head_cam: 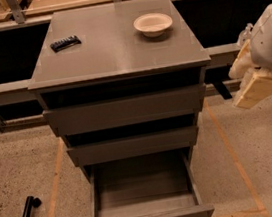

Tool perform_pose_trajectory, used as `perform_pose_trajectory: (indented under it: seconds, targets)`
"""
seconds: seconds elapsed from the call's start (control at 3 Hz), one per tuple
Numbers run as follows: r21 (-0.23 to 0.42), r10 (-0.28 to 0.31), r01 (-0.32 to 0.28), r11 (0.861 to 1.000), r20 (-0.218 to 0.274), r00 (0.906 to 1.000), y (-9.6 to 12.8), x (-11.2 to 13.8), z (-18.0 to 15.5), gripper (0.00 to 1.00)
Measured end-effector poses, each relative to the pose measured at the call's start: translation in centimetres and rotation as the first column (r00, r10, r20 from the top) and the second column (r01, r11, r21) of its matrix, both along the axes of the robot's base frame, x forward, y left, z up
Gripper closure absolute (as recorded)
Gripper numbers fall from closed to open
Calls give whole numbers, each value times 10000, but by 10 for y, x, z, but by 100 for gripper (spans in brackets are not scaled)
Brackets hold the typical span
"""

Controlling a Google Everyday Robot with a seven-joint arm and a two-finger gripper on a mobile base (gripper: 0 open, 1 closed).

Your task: Close bottom drawer

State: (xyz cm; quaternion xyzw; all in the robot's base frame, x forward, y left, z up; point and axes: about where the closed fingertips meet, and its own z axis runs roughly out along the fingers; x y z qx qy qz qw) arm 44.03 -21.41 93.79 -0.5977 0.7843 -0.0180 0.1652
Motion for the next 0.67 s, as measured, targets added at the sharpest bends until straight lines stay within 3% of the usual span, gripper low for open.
perform_pose_trajectory:
  seconds: [0.33,0.67]
  targets:
    - [326,26,-17,9995,-284,9996,3,1,-60,72]
    - [835,-394,480,9954,-1012,9941,9,0,-138,96]
